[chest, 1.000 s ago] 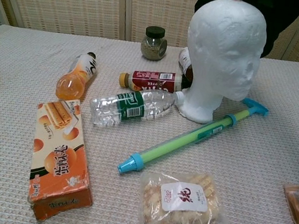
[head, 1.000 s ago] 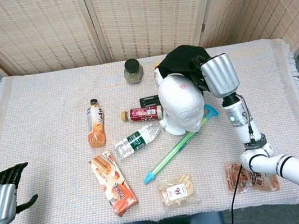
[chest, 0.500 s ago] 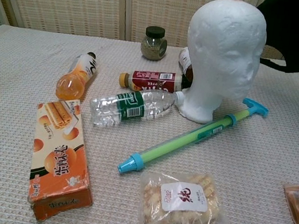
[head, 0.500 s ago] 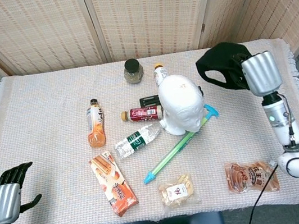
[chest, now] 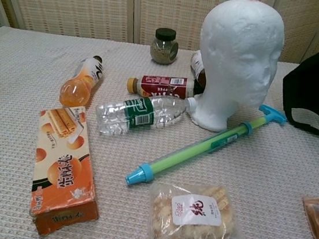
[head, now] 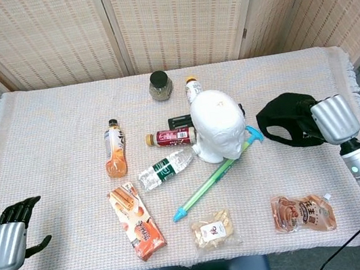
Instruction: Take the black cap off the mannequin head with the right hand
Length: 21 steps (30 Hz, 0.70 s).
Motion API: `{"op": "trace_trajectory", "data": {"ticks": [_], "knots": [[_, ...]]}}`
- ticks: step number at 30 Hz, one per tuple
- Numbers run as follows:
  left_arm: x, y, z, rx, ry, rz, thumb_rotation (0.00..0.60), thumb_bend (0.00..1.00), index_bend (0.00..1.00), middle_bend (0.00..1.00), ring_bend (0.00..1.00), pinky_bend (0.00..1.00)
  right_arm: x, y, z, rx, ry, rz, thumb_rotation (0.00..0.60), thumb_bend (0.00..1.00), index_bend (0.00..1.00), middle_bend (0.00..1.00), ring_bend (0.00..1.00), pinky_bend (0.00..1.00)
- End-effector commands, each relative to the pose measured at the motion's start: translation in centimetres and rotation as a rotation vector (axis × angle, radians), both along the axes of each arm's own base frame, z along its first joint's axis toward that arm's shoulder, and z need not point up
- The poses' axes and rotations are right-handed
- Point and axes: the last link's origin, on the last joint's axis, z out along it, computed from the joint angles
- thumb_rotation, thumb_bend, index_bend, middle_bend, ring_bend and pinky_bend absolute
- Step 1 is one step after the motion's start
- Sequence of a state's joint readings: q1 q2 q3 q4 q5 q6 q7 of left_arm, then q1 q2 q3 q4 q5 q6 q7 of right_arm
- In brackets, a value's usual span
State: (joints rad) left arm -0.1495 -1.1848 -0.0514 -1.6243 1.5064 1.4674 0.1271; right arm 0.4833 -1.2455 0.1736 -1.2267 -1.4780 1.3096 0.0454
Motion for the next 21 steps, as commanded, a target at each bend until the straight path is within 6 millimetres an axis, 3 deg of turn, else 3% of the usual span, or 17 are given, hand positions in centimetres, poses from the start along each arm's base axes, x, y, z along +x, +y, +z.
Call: {"op": "trace_trajectory", "data": {"ticks": [1,5,9,12,14,17,21], "knots": [[0.1,0.0,0.0,0.001,0.001,-0.002,0.600,0.19,0.19,0.22,0.20,0.21,-1.5,-0.1,-2.3,0.052,0.029,-0.029,0.600,0.58,0.80,0.65,0.91,1.00],[0.2,-0.1,0.1,0.002,0.003,-0.004,0.600,0.19,0.19,0.22,0.20,0.21,-2.5,-0.4,-4.4,0.084,0.067,-0.049,0.600,0.55,0.71,0.63,0.85,1.00],[0.2,-0.2,0.1,0.003,0.004,0.001,0.600,0.19,0.19,0.22,0.20,0.21,-3.2,-0.2,-5.8,0.109,0.108,-0.080,0.600,0.29,0.35,0.43,0.58,0.97],[0.2,-0.2,0.1,0.002,0.005,0.002,0.600,0.19,0.19,0.22,0.20,0.21,-3.4,0.2,-6.2,0.131,0.109,-0.116,0.600,0.11,0.09,0.24,0.38,0.78],[0.1,-0.2,0.1,0.002,0.004,0.003,0.600,0.19,0.19,0.22,0.20,0.21,-3.3,0.7,-6.2,0.152,0.105,-0.137,0.600,0.03,0.01,0.15,0.27,0.64],[0.1,-0.2,0.1,0.001,0.003,0.003,0.600,0.19,0.19,0.22,0.20,0.21,-2.9,1.6,-5.6,0.165,0.098,-0.154,0.599,0.00,0.00,0.05,0.13,0.44],[0.0,-0.2,0.1,-0.002,0.005,0.010,0.600,0.19,0.18,0.22,0.20,0.21,-2.3,3.3,-4.1,0.160,0.079,-0.164,0.583,0.00,0.00,0.02,0.10,0.39]]}}
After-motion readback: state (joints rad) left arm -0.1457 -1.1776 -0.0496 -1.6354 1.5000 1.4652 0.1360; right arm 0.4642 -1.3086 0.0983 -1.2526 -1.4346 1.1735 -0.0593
